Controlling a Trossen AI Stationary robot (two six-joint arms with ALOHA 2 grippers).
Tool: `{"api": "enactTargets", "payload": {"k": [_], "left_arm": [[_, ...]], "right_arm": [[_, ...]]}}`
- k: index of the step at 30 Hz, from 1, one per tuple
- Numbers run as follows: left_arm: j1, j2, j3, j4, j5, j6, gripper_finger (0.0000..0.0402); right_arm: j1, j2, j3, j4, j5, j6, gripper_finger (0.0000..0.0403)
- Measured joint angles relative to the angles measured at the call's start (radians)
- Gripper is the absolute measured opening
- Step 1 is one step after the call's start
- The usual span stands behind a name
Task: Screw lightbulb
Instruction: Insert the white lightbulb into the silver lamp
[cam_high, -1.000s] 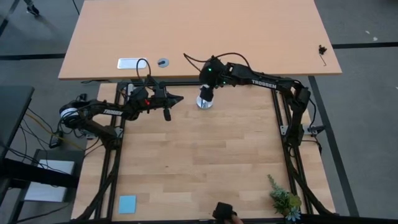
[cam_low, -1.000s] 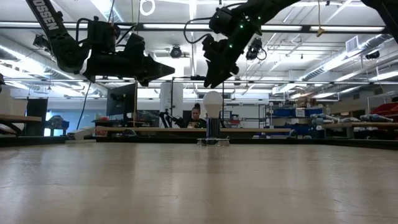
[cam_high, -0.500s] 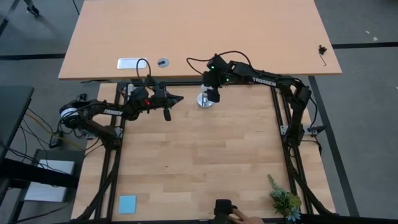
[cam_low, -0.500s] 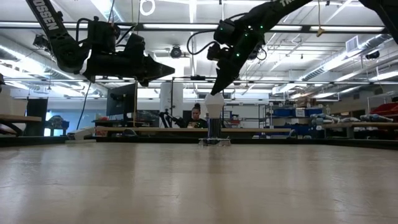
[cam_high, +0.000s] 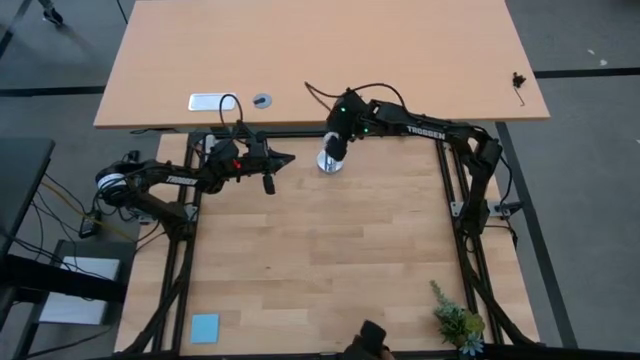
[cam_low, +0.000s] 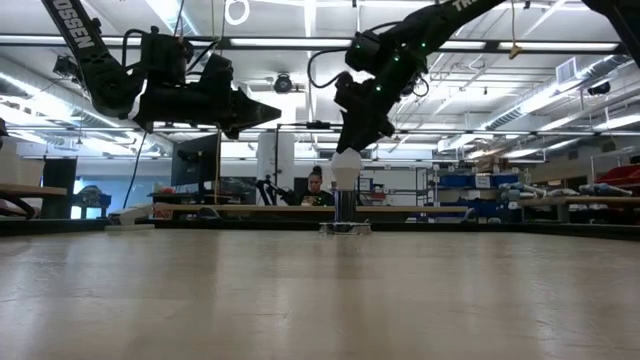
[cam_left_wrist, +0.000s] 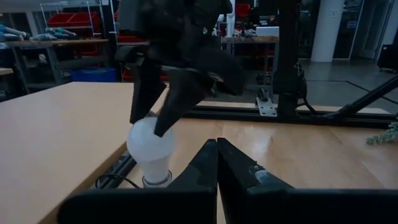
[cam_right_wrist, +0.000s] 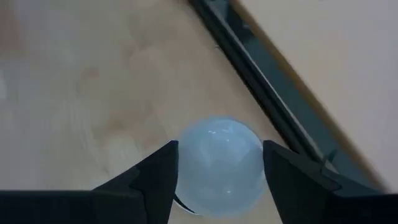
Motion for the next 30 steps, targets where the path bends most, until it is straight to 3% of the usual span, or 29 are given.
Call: {"api": "enactTargets", "payload": {"k": [4, 8, 16, 21, 30], "left_arm": [[0.000, 0.000, 0.000, 0.000, 0.000, 0.000, 0.0005], [0.000, 0.000, 0.000, -0.001, 0.000, 0.000, 0.0005], [0.000, 0.000, 0.000, -0.002, 0.000, 0.000, 0.0005], [0.000, 0.000, 0.000, -0.003, 0.000, -0.001, 0.0005], [0.000, 0.000, 0.000, -0.002, 0.000, -0.001, 0.0005]], "right_arm": [[0.023, 0.000, -0.001, 0.004, 0.053, 0.171, 0.0231], [0.037, -0.001, -0.003, 0.021, 0.057, 0.175, 0.0240], [0.076, -0.014, 0.036, 0.029, 0.115, -0.067, 0.0285], [0.081, -0.015, 0.047, 0.011, 0.080, -0.303, 0.0310], [0.000, -0.011, 0.043, -0.006, -0.049, -0.356, 0.0308]]}}
